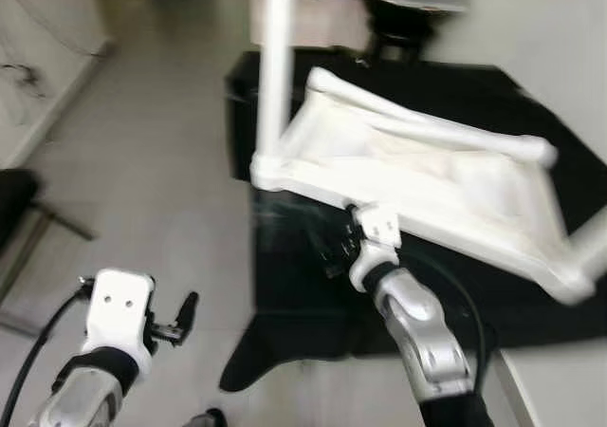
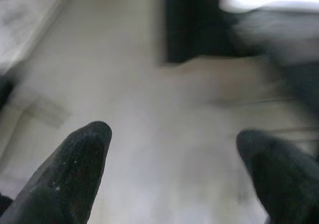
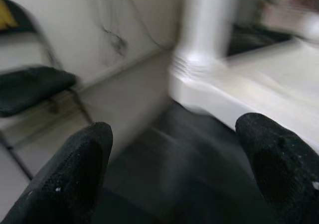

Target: Building children table

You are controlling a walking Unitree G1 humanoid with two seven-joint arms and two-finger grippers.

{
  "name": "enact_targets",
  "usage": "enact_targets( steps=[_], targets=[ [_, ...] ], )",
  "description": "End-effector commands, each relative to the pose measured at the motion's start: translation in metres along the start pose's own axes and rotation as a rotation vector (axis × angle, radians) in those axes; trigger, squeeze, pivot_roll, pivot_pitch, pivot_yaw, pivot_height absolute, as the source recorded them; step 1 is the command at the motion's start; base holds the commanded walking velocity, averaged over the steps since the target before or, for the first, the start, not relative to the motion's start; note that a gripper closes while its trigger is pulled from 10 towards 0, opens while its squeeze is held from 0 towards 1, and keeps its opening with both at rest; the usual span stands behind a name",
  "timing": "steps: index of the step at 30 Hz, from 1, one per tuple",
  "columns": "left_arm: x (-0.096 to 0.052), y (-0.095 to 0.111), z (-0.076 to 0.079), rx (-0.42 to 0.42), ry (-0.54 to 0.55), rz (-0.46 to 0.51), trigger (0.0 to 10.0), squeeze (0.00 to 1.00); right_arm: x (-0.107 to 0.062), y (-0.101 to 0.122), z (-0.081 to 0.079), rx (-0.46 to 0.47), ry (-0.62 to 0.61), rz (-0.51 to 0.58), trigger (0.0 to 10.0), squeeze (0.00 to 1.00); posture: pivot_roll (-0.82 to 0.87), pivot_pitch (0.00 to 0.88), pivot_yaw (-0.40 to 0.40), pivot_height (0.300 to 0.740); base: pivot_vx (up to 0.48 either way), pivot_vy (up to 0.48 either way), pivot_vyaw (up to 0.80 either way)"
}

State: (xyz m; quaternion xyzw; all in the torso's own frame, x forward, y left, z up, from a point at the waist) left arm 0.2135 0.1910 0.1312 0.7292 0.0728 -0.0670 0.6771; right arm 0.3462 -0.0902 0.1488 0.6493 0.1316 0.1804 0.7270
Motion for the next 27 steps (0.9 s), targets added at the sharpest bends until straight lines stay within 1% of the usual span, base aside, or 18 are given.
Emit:
enact_targets(
  steps=[1, 2, 4, 5, 9, 14, 16, 19, 27],
  targets=[
    [0.003, 0.007, 0.002, 0.017, -0.006, 0.031, 10.0, 0.0, -0.001, 0.005, 0.002, -0.004, -0.012, 0.014, 10.0, 0.0, -0.04, 0.085, -0.072, 0.74, 0.0, 0.0, 0.0],
    [0.003, 0.006, 0.003, 0.015, 0.0, 0.032, 10.0, 0.0, -0.001, 0.005, 0.002, -0.003, -0.015, 0.011, 10.0, 0.0, -0.04, 0.085, -0.072, 0.74, 0.0, 0.0, 0.0],
    [0.003, 0.004, 0.005, 0.03, 0.017, 0.041, 10.0, 0.0, -0.005, 0.006, -0.003, -0.013, -0.005, 0.001, 10.0, 0.0, -0.04, 0.086, -0.075, 0.74, 0.0, 0.0, 0.0],
    [0.003, 0.003, 0.004, 0.031, 0.036, 0.049, 10.0, 0.0, -0.01, 0.007, -0.007, -0.02, 0.0, -0.007, 10.0, 0.0, -0.04, 0.086, -0.075, 0.74, 0.0, 0.0, 0.0],
    [0.001, 0.001, 0.005, 0.028, 0.045, 0.057, 10.0, 0.0, -0.016, 0.006, -0.008, -0.021, -0.011, -0.027, 10.0, 0.0, -0.05, 0.097, -0.079, 0.74, 0.0, 0.0, 0.0],
    [0.001, 0.0, 0.006, 0.026, 0.048, 0.062, 10.0, 0.0, -0.019, 0.006, -0.009, -0.025, -0.02, -0.043, 10.0, 0.0, -0.05, 0.098, -0.079, 0.74, 0.0, 0.0, 0.0],
    [-0.004, -0.002, 0.01, 0.024, 0.049, 0.063, 10.0, 0.0, -0.027, 0.0, -0.007, -0.037, -0.027, -0.083, 10.0, 0.0, -0.06, 0.103, -0.084, 0.74, 0.0, 0.0, 0.0],
    [-0.006, -0.003, 0.011, 0.023, 0.054, 0.068, 10.0, 0.0, -0.032, -0.004, -0.004, -0.035, -0.036, -0.107, 10.0, 0.0, -0.06, 0.104, -0.087, 0.74, 0.0, 0.0, 0.0],
    [0.005, 0.002, 0.009, 0.007, 0.076, 0.11, 10.0, 0.0, -0.026, -0.007, -0.004, -0.045, -0.031, -0.136, 10.0, 0.0, -0.07, 0.108, -0.099, 0.74, 0.0, 0.0, 0.0]
  ],
)
Point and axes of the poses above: a point about 5 cm out from each wrist's last joint towards the gripper, its own x axis pointing out of the wrist towards the gripper, its own y axis along the axis of the wrist's last joint, z = x × y, the point moved 4 cm from there along x, pointing out of the wrist towards the gripper, and after that the axes turned 3 degrees about -x, right-handed, at the moved point
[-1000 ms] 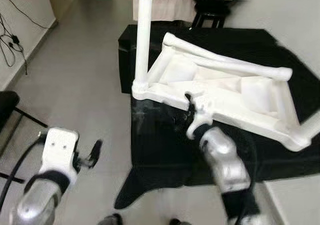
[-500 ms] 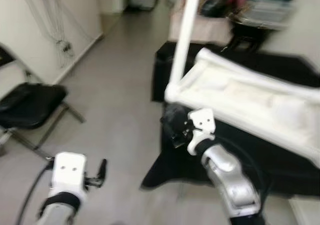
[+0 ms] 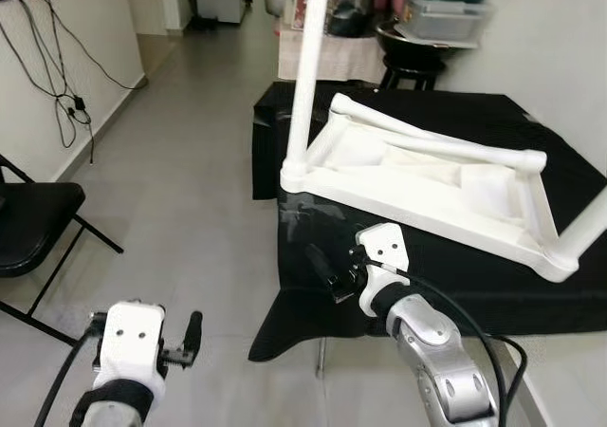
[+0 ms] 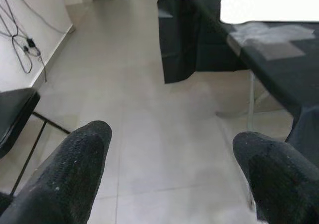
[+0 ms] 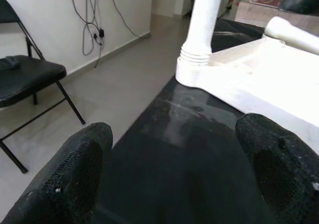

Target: Building children table

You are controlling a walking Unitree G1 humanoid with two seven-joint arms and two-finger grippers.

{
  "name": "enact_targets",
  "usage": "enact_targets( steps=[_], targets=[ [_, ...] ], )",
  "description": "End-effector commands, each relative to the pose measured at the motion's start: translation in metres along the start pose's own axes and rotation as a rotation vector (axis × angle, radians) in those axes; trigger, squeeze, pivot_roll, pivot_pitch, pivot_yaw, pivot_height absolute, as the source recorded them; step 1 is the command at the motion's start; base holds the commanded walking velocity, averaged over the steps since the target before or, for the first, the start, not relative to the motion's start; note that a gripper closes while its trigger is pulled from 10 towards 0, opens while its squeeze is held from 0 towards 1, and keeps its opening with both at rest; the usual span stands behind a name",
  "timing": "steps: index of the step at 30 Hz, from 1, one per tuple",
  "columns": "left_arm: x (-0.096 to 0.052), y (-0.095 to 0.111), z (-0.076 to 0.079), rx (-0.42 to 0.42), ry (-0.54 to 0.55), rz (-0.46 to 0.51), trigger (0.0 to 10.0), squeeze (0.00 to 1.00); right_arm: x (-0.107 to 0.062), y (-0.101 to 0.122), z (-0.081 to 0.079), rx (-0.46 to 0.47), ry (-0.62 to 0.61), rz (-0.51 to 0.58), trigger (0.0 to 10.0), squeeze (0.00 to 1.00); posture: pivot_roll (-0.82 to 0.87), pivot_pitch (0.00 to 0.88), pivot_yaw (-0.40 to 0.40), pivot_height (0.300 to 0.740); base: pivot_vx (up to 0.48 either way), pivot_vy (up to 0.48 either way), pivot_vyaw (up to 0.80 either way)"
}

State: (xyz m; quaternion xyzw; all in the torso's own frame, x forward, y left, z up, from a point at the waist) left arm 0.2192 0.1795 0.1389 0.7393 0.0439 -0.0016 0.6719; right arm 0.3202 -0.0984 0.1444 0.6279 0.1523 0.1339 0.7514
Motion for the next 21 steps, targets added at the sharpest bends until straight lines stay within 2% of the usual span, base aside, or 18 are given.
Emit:
enact_targets(
  steps=[1, 14, 19, 21],
  targets=[
    [0.0, -0.007, -0.002, -0.007, 0.018, -0.022, 10.0, 0.0, 0.002, -0.004, 0.0, -0.003, -0.001, -0.027, 10.0, 0.0, -0.07, 0.108, -0.099, 0.74, 0.0, 0.0, 0.0],
    [0.007, -0.004, -0.003, 0.007, 0.046, 0.011, 10.0, 0.0, 0.008, -0.004, 0.005, 0.013, -0.024, -0.046, 10.0, 0.0, -0.06, 0.099, -0.105, 0.74, 0.0, 0.0, 0.0],
    [0.005, -0.004, -0.005, 0.042, 0.063, 0.021, 10.0, 0.0, 0.003, -0.01, 0.019, -0.015, -0.082, -0.065, 10.0, 0.0, -0.05, 0.089, -0.108, 0.74, 0.0, 0.0, 0.0],
    [0.005, -0.004, -0.005, 0.042, 0.063, 0.021, 10.0, 0.0, 0.003, -0.01, 0.019, -0.015, -0.082, -0.065, 10.0, 0.0, -0.05, 0.089, -0.108, 0.74, 0.0, 0.0, 0.0]
  ],
)
Point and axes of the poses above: a point about 5 cm out from each wrist's last joint towards the gripper, its own x axis pointing out of the wrist towards the gripper, its own y axis along the axis of the wrist's last joint, z = x × y, the point moved 4 cm from there along x, pointing out of the wrist towards the gripper, and after that the axes turned 3 degrees about -x, right-handed, at the moved point
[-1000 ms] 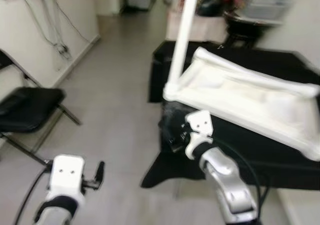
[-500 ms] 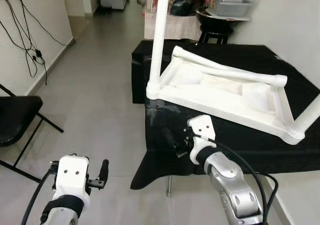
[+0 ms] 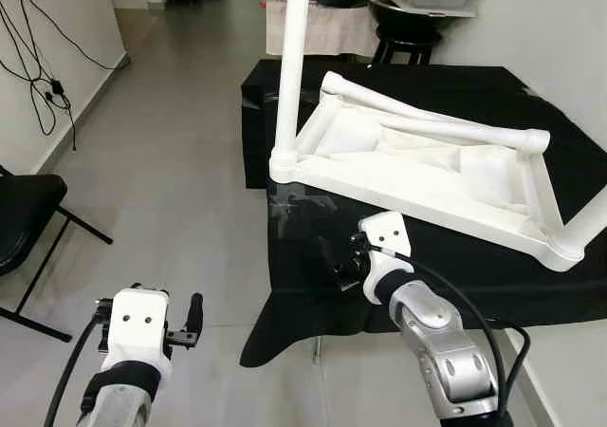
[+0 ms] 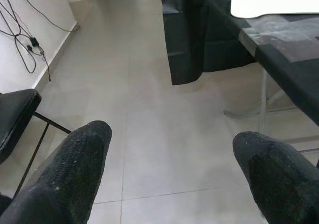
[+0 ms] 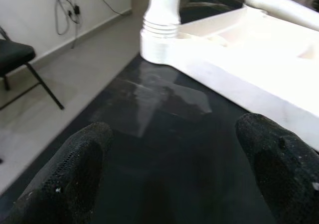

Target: Building children table

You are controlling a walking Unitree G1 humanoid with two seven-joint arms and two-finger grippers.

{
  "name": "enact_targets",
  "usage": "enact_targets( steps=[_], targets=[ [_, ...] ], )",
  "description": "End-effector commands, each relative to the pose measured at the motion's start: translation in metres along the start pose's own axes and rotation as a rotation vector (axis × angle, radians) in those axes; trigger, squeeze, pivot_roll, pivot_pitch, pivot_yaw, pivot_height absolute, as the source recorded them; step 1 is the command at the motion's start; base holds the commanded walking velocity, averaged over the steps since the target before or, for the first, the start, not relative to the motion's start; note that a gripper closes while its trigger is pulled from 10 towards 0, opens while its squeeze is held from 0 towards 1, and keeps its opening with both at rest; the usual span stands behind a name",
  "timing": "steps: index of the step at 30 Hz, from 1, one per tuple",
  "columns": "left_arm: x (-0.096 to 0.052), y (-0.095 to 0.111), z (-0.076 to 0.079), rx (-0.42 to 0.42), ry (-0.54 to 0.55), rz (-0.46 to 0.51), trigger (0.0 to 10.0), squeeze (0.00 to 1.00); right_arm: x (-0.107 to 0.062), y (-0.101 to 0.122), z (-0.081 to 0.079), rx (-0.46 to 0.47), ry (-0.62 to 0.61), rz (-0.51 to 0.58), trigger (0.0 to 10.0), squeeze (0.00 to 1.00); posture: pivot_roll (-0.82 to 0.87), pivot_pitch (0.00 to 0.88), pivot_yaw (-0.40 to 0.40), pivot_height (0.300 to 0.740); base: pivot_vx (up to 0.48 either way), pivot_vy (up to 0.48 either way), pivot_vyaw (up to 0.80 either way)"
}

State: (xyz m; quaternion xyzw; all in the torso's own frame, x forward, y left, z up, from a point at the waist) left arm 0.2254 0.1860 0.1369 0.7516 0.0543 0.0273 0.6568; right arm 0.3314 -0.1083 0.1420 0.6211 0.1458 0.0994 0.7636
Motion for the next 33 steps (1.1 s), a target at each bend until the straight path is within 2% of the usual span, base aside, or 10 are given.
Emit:
enact_targets(
  steps=[1, 8, 13, 14, 18, 20, 22, 24, 26, 33],
  targets=[
    [-0.006, -0.003, -0.002, 0.033, 0.023, -0.001, 10.0, 0.0, -0.007, -0.012, 0.015, -0.006, -0.054, -0.027, 10.0, 0.0, -0.05, 0.084, -0.107, 0.74, 0.0, 0.0, 0.0],
    [-0.026, -0.033, -0.035, 0.19, 0.089, -0.03, 10.0, 0.0, -0.02, -0.054, 0.048, -0.053, -0.098, -0.105, 10.0, 0.0, -0.01, 0.082, -0.124, 0.74, 0.0, 0.0, 0.0],
    [-0.021, -0.07, -0.079, 0.117, 0.261, -0.13, 10.0, 0.0, -0.016, -0.09, 0.073, -0.076, -0.197, -0.214, 10.0, 0.0, -0.02, 0.067, -0.117, 0.74, 0.0, 0.0, 0.0],
    [-0.021, -0.07, -0.079, 0.117, 0.261, -0.13, 10.0, 0.0, -0.016, -0.09, 0.073, -0.076, -0.197, -0.214, 10.0, 0.0, -0.02, 0.067, -0.117, 0.74, 0.0, 0.0, 0.0],
    [-0.025, -0.127, -0.11, 0.061, 0.343, -0.296, 10.0, 0.0, -0.017, -0.123, 0.094, -0.107, -0.281, -0.355, 10.0, 0.0, -0.04, 0.059, -0.116, 0.74, 0.0, 0.0, 0.0],
    [-0.026, -0.137, -0.114, 0.062, 0.348, -0.328, 10.0, 0.0, -0.017, -0.127, 0.097, -0.109, -0.292, -0.376, 10.0, 0.0, -0.04, 0.059, -0.116, 0.74, 0.0, 0.0, 0.0],
    [-0.025, -0.168, -0.118, 0.048, 0.327, -0.45, 10.0, 0.0, -0.027, -0.156, 0.097, -0.141, -0.299, -0.526, 10.0, 0.0, -0.04, 0.055, -0.122, 0.74, 0.0, 0.0, 0.0],
    [-0.025, -0.168, -0.118, 0.048, 0.327, -0.45, 10.0, 0.0, -0.027, -0.156, 0.097, -0.141, -0.299, -0.526, 10.0, 0.0, -0.04, 0.055, -0.122, 0.74, 0.0, 0.0, 0.0],
    [-0.028, -0.193, -0.12, 0.038, 0.308, -0.559, 10.0, 0.0, -0.04, -0.182, 0.093, -0.128, -0.295, -0.651, 10.0, 0.0, -0.05, 0.048, -0.122, 0.74, 0.0, 0.0, 0.0],
    [-0.026, -0.208, -0.122, 0.001, 0.32, -0.58, 10.0, 0.0, -0.037, -0.185, 0.09, -0.072, -0.312, -0.634, 10.0, 0.0, -0.05, 0.057, -0.122, 0.74, 0.0, 0.0, 0.0]
  ],
)
Point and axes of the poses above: a point about 5 cm out from each wrist's last joint towards the gripper, its own x axis pointing out of the wrist towards the gripper, its own y axis along the axis of the wrist's last joint, z = x × y, the point moved 4 cm from there along x, pointing out of the wrist towards the gripper, and after that the axes turned 3 degrees about -x, right-handed, at the moved point
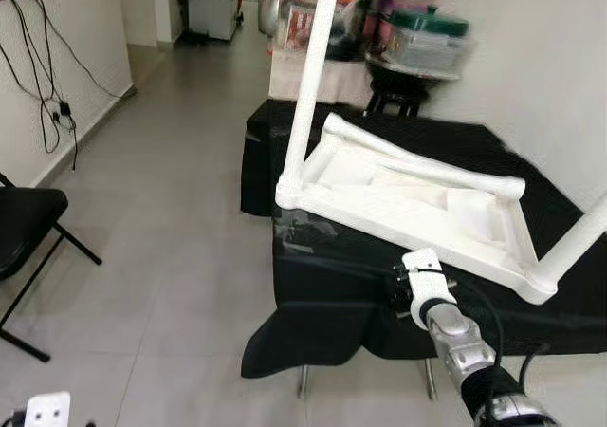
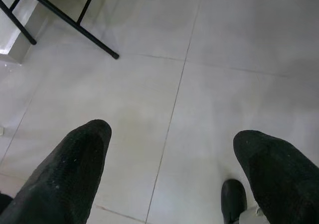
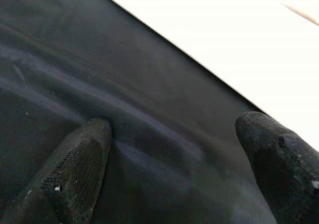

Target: Building children table

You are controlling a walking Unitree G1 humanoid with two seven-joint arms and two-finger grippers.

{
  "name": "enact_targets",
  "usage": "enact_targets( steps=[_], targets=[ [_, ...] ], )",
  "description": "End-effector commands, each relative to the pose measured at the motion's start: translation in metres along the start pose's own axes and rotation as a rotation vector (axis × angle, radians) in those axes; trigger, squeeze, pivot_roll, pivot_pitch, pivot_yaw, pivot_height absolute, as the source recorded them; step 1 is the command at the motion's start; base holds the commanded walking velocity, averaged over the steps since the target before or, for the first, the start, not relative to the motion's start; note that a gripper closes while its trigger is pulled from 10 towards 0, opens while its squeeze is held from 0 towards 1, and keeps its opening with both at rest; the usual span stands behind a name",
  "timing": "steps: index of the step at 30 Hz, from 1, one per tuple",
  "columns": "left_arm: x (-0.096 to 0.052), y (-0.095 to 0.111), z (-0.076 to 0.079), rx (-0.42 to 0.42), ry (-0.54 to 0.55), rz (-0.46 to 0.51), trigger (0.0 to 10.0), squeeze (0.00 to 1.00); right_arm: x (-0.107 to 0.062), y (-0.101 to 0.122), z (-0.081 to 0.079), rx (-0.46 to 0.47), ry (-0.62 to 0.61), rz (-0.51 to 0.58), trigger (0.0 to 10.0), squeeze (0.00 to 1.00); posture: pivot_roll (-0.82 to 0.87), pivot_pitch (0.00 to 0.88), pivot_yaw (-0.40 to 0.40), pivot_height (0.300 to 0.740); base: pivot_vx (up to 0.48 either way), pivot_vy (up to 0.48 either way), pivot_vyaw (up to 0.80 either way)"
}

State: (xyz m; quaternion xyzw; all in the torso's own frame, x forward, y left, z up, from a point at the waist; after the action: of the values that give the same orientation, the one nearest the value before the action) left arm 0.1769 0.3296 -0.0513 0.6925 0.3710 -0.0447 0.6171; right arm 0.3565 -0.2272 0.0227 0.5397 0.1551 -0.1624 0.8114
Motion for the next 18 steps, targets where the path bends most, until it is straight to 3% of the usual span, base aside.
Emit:
enact_targets(
  steps=[1, 2, 3, 4, 5, 7, 10, 12, 13, 15, 17, 18],
  targets=[
    [0.005, 0.017, -0.008, -0.023, 0.013, 0.074, 10.0, 0.0, -0.002, -0.018, -0.004, 0.127, 0.053, -0.042, 10.0, 0.0, -0.05, 0.071, -0.121, 0.74, 0.0, 0.0, 0.0],
    [0.005, 0.017, -0.008, -0.023, 0.013, 0.074, 10.0, 0.0, -0.002, -0.018, -0.004, 0.127, 0.053, -0.042, 10.0, 0.0, -0.05, 0.071, -0.121, 0.74, 0.0, 0.0, 0.0],
    [0.007, 0.04, -0.018, -0.038, 0.037, 0.162, 10.0, 0.0, 0.003, 0.026, -0.002, 0.251, 0.117, 0.124, 10.0, 0.0, -0.05, 0.075, -0.118, 0.74, 0.0, 0.0, 0.0],
    [0.007, 0.04, -0.018, -0.038, 0.037, 0.162, 10.0, 0.0, 0.003, 0.026, -0.002, 0.251, 0.117, 0.124, 10.0, 0.0, -0.05, 0.075, -0.118, 0.74, 0.0, 0.0, 0.0],
    [0.007, 0.06, -0.026, -0.036, 0.054, 0.24, 10.0, 0.0, 0.003, 0.063, -0.001, 0.336, 0.186, 0.268, 10.0, 0.0, -0.05, 0.076, -0.118, 0.74, 0.0, 0.0, 0.0],
    [0.0, 0.097, -0.043, -0.045, 0.093, 0.385, 10.0, 0.0, -0.008, 0.123, 0.001, 0.406, 0.32, 0.497, 10.0, 0.0, -0.05, 0.085, -0.112, 0.74, 0.0, 0.0, 0.0],
    [-0.003, 0.109, -0.047, -0.041, 0.102, 0.432, 10.0, 0.0, -0.013, 0.138, 0.001, 0.41, 0.351, 0.558, 10.0, 0.0, -0.05, 0.088, -0.111, 0.74, 0.0, 0.0, 0.0],
    [-0.013, 0.14, -0.054, -0.041, 0.112, 0.555, 10.0, 0.0, -0.022, 0.163, -0.002, 0.394, 0.397, 0.654, 10.0, 0.0, -0.05, 0.095, -0.106, 0.74, 0.0, 0.0, 0.0],
    [-0.013, 0.14, -0.054, -0.041, 0.112, 0.555, 10.0, 0.0, -0.022, 0.163, -0.002, 0.394, 0.397, 0.654, 10.0, 0.0, -0.05, 0.095, -0.106, 0.74, 0.0, 0.0, 0.0],
    [-0.031, 0.174, -0.05, -0.023, 0.096, 0.685, 10.0, 0.0, -0.028, 0.178, -0.008, 0.364, 0.411, 0.705, 10.0, 0.0, -0.05, 0.095, -0.106, 0.74, 0.0, 0.0, 0.0],
    [-0.031, 0.174, -0.05, -0.023, 0.096, 0.685, 10.0, 0.0, -0.028, 0.178, -0.008, 0.364, 0.411, 0.705, 10.0, 0.0, -0.05, 0.095, -0.106, 0.74, 0.0, 0.0, 0.0],
    [-0.038, 0.185, -0.046, -0.017, 0.081, 0.73, 10.0, 0.0, -0.028, 0.18, -0.011, 0.342, 0.407, 0.711, 10.0, 0.0, -0.05, 0.095, -0.106, 0.74, 0.0, 0.0, 0.0]
  ],
)
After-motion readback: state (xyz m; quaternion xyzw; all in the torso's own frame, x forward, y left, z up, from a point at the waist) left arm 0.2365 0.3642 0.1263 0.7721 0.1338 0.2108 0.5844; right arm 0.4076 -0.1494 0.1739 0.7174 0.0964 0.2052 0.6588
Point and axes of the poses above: a point about 5 cm out from each wrist's last joint towards the gripper, its own x axis pointing out of the wrist towards the gripper, its own y axis along the axis of the wrist's last joint, z = x × y, the point moved 4 cm from there along x, pointing out of the wrist towards the gripper, and after that the axes turned 3 degrees about -x, right-handed, at the moved point
